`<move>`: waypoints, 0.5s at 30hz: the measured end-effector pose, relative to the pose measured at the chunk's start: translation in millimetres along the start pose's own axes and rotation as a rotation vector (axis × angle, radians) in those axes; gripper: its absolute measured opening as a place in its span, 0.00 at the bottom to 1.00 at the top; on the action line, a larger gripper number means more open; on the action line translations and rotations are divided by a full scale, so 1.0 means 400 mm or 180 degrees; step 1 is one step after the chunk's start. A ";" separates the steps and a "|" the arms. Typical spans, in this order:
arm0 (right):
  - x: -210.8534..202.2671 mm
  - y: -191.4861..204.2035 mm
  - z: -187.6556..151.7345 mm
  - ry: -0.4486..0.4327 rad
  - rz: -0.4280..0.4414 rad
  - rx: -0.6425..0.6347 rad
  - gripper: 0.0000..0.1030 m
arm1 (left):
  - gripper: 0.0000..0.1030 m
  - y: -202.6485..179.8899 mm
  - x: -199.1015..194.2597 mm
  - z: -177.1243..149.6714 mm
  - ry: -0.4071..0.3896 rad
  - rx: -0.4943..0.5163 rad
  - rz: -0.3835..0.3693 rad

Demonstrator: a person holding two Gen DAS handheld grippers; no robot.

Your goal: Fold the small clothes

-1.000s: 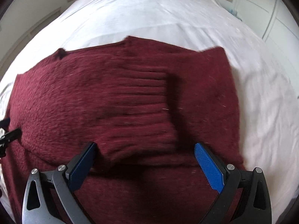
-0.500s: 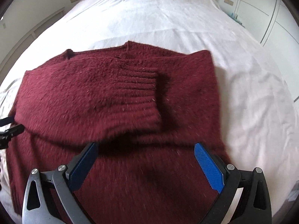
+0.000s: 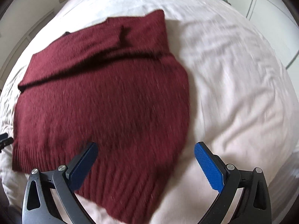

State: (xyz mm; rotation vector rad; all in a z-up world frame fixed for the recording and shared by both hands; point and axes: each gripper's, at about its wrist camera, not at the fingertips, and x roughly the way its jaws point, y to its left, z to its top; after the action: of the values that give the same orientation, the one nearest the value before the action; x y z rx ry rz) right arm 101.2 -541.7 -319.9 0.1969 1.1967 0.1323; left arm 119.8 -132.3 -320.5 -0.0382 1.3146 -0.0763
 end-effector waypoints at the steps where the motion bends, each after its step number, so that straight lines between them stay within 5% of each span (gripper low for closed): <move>1: 0.002 -0.002 -0.009 0.0015 0.0003 0.0009 1.00 | 0.99 -0.005 0.003 -0.018 0.0031 0.0009 0.0012; 9: 0.030 -0.001 -0.073 0.0188 -0.0068 0.0037 1.00 | 0.98 -0.049 0.057 -0.036 0.0145 -0.0038 -0.0148; 13: 0.040 0.017 -0.093 0.0208 -0.0100 -0.0049 0.98 | 0.79 -0.067 0.080 -0.030 0.0179 -0.0007 -0.0104; 15: 0.048 0.025 -0.100 0.0260 -0.0129 -0.0074 0.84 | 0.72 -0.073 0.090 -0.027 0.0221 -0.0014 -0.0106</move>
State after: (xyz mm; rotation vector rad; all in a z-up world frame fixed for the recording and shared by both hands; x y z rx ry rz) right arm 70.7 -524.9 -349.4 0.1478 1.2791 0.1197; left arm 117.2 -163.8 -355.8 -0.0618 1.3835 -0.1039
